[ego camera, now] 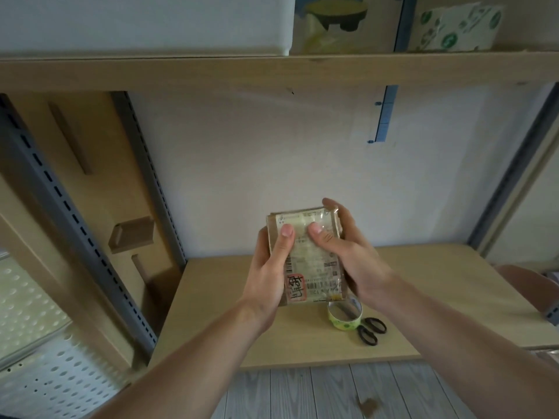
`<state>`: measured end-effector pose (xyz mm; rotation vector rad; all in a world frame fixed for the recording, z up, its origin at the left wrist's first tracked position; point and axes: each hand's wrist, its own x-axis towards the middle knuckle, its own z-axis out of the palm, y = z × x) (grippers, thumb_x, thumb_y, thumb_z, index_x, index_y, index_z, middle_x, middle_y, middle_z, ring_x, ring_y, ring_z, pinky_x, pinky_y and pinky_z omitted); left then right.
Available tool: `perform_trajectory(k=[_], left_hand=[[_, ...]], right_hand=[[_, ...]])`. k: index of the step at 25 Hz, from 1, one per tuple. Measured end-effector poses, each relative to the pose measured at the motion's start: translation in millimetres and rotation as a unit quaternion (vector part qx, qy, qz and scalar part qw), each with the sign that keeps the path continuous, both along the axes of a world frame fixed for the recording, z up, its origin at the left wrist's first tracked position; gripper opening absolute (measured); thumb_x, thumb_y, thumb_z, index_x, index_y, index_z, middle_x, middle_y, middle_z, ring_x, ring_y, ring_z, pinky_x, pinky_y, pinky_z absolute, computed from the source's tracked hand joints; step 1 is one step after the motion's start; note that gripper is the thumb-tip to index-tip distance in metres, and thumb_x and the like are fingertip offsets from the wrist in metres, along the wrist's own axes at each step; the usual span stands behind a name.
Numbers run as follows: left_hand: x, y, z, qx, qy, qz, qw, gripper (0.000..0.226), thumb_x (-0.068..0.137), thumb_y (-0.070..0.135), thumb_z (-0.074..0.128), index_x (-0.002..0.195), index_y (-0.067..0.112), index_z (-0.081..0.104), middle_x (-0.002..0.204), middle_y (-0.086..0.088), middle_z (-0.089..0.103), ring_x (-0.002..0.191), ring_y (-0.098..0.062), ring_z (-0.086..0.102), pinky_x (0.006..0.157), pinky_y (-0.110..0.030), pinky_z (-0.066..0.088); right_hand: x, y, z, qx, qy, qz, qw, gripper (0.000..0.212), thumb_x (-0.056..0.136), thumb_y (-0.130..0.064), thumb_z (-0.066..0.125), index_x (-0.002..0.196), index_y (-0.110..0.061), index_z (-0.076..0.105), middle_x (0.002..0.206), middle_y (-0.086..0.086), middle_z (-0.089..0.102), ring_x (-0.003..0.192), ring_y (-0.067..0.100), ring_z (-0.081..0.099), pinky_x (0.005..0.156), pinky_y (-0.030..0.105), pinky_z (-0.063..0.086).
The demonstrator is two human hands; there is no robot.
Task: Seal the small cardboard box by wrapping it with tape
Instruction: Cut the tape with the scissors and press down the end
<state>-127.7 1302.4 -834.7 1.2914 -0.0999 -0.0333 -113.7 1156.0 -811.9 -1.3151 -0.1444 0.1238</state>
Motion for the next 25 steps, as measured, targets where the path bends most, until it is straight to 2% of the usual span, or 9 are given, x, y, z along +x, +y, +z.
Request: perform_trajectory(k=[3,5,9,13,16,19,21,23,25], left_hand=[[7,2,9,0.065,-0.109,-0.050,0.991,0.053,0.094,0.039,0.063,0.139,0.019,0.043,0.127,-0.008,0.067,0.116,-0.025,0.068,0.091,-0.044,0.059],[11,6,11,0.073,-0.122,-0.095,0.985,0.054,0.092,0.033,0.062,0.140,0.019,0.040,0.126,-0.006,0.068,0.116,-0.022,0.068,0.089,-0.037,0.059],[7,4,11,0.054,-0.027,-0.064,0.996,0.066,0.083,0.071,0.057,0.134,0.029,0.054,0.123,-0.001,0.071,0.110,-0.017,0.071,0.083,-0.034,0.061],[11,-6,5,0.036,0.017,0.052,0.998,0.024,0.104,0.033,0.047,0.116,0.019,0.063,0.106,-0.007,0.074,0.091,-0.016,0.074,0.064,-0.025,0.058],[16,3,8,0.065,0.007,0.049,0.997,0.021,0.106,0.023,0.045,0.115,0.012,0.060,0.108,-0.011,0.073,0.098,-0.021,0.072,0.073,-0.029,0.059],[22,14,9,0.072,0.032,0.005,0.997,0.018,0.103,0.010,0.048,0.118,0.007,0.058,0.116,-0.021,0.068,0.109,-0.033,0.067,0.096,-0.049,0.054],[22,19,6,0.083,0.042,0.009,0.996,0.016,0.104,0.012,0.051,0.116,0.007,0.060,0.111,-0.018,0.070,0.105,-0.032,0.068,0.096,-0.050,0.053],[20,20,2,0.100,0.023,0.033,0.994,0.019,0.105,0.023,0.051,0.111,0.010,0.063,0.102,-0.008,0.072,0.101,-0.025,0.069,0.093,-0.045,0.056],[18,19,0,0.085,0.023,0.057,0.995,0.029,0.107,0.030,0.045,0.109,0.014,0.069,0.104,-0.004,0.076,0.102,-0.022,0.072,0.094,-0.045,0.057]], right_hand=[[4,-7,9,0.030,0.024,-0.007,0.999,0.065,0.082,-0.055,0.071,0.137,-0.025,0.053,0.120,0.013,0.071,0.110,0.033,0.070,0.092,0.054,0.056],[5,-8,7,0.038,0.025,-0.030,0.999,0.044,0.091,-0.042,0.063,0.126,-0.015,0.060,0.116,0.016,0.072,0.105,0.035,0.071,0.082,0.050,0.060],[1,2,5,0.025,0.002,-0.049,0.998,0.025,0.096,-0.016,0.057,0.121,-0.013,0.056,0.106,0.015,0.073,0.093,0.030,0.074,0.073,0.044,0.062],[6,8,5,0.015,0.049,-0.023,0.998,0.027,0.095,-0.011,0.057,0.122,-0.017,0.055,0.113,0.019,0.071,0.100,0.036,0.072,0.075,0.048,0.062],[14,6,5,0.015,0.081,-0.030,0.996,0.022,0.098,-0.021,0.060,0.119,-0.016,0.058,0.110,0.015,0.074,0.098,0.032,0.073,0.074,0.045,0.061],[14,11,-2,0.040,0.110,-0.052,0.992,0.018,0.098,-0.013,0.061,0.115,-0.009,0.061,0.098,0.013,0.076,0.089,0.027,0.074,0.073,0.044,0.061],[13,19,-11,0.023,0.101,-0.075,0.992,0.014,0.100,-0.014,0.059,0.112,-0.008,0.060,0.099,0.016,0.073,0.087,0.029,0.074,0.070,0.044,0.062],[15,27,-18,-0.008,0.079,-0.103,0.992,0.015,0.102,-0.023,0.057,0.105,-0.010,0.060,0.105,0.020,0.071,0.098,0.036,0.071,0.081,0.054,0.060],[17,34,-20,-0.019,0.057,-0.128,0.990,0.023,0.101,-0.033,0.055,0.092,-0.012,0.060,0.095,0.016,0.067,0.096,0.038,0.068,0.090,0.062,0.055]])
